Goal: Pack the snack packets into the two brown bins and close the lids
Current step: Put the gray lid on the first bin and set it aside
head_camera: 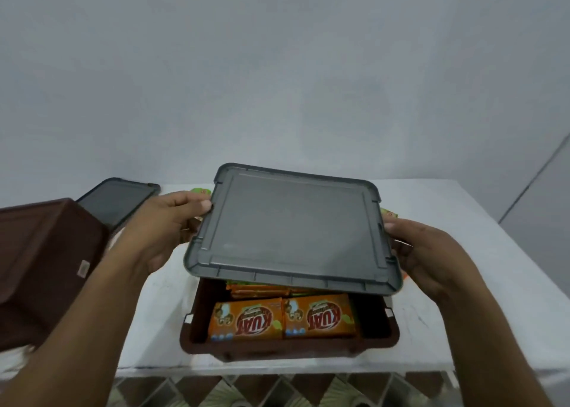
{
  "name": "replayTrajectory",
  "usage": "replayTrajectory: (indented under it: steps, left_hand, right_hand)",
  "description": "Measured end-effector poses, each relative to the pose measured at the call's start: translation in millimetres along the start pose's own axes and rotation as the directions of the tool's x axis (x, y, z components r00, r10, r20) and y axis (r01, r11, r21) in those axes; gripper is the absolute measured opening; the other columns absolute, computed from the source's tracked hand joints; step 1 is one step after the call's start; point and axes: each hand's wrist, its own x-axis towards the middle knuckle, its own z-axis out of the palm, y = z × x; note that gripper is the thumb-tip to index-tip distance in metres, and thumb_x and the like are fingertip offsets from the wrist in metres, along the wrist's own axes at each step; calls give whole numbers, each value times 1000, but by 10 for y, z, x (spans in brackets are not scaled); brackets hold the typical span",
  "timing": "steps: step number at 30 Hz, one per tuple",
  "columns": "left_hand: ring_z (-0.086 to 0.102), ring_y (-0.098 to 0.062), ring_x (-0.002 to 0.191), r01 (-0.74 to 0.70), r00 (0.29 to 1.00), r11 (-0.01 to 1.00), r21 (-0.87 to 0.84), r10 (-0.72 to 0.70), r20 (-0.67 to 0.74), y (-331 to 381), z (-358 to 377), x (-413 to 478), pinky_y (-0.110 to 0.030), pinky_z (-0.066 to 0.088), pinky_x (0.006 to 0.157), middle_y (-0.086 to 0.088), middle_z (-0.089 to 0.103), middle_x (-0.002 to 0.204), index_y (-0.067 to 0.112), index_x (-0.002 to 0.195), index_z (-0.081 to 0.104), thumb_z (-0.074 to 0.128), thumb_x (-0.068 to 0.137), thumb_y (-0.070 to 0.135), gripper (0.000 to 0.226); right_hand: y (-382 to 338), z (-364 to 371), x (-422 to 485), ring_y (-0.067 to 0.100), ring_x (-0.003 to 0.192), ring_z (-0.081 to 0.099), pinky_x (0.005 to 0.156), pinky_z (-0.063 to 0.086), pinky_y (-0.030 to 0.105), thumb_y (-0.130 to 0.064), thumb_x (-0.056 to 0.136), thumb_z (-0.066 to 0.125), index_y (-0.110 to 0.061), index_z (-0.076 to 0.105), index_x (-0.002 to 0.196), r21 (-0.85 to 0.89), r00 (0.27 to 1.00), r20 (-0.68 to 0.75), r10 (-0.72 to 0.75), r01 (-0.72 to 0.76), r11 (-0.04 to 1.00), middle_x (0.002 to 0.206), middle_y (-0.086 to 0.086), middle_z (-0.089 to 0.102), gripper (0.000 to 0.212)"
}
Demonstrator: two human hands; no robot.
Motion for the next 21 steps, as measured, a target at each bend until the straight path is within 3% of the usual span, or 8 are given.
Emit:
replayTrajectory:
  steps: [4,7,10,13,15,17,19,21]
  left_hand:
    - [46,-16,61,-162,983,986,39,165,-83,53,-29,-168,-27,41,59,-10,68,85,9,110,76,69,90,3,21]
    - [45,-18,60,-361,920,933,-10,354,-168,158,-53,-305,-24,41,54,-16,63,83,9,110,76,70,89,1,23]
    - [58,-23,66,-444,880,895,-37,429,-203,214,-62,-443,-27,50,60,-20,65,83,7,99,76,70,89,-1,14]
    - [69,-27,71,-414,901,901,-130,385,-200,132,-84,-526,-28,55,65,-10,72,75,6,91,76,62,92,-5,18]
    - [69,-26,67,-364,924,911,-194,327,-197,61,-90,-593,-26,56,63,-7,71,67,0,95,74,52,95,-7,23]
    - [68,-23,62,-282,951,929,-241,237,-200,-30,-85,-644,-24,56,59,-12,71,68,0,89,76,49,95,-6,28]
    - [67,-21,59,-189,972,942,-277,140,-189,-136,-89,-679,-22,56,57,-16,72,75,3,83,78,52,97,1,29]
    - [66,-22,62,-121,983,953,-278,75,-169,-239,-113,-695,-23,55,57,-16,73,78,3,82,78,56,95,4,26]
  right_hand:
    - [-147,-58,-113,29,99,71,83,54,39,-4,93,61,-8,73,115,-110,988,57,-141,147,983,109,14,75,26]
    - [-300,-53,-150,29,97,66,83,51,38,-9,91,68,-16,77,111,-214,946,12,-323,318,924,108,9,75,22]
    - [-389,1,-267,29,98,69,92,54,46,-12,90,70,-17,79,101,-238,904,-15,-428,413,879,102,6,76,15]
    - [-345,13,-381,29,103,71,95,53,49,-28,81,79,-20,81,93,-191,910,66,-410,415,890,101,8,77,15]
    - [-246,-21,-401,29,107,70,98,51,47,-56,54,88,-21,81,97,-198,926,105,-363,377,905,104,9,76,55]
    - [-146,-30,-408,31,107,70,99,52,48,-63,36,90,-18,81,97,-175,947,114,-300,316,932,104,12,76,76]
    - [-47,-32,-411,32,104,71,96,53,46,-59,32,92,-15,81,93,-133,959,112,-261,275,952,100,15,77,76]
    - [29,-35,-407,32,101,72,91,53,44,-46,51,90,-16,82,87,-120,973,82,-215,223,967,96,14,77,48]
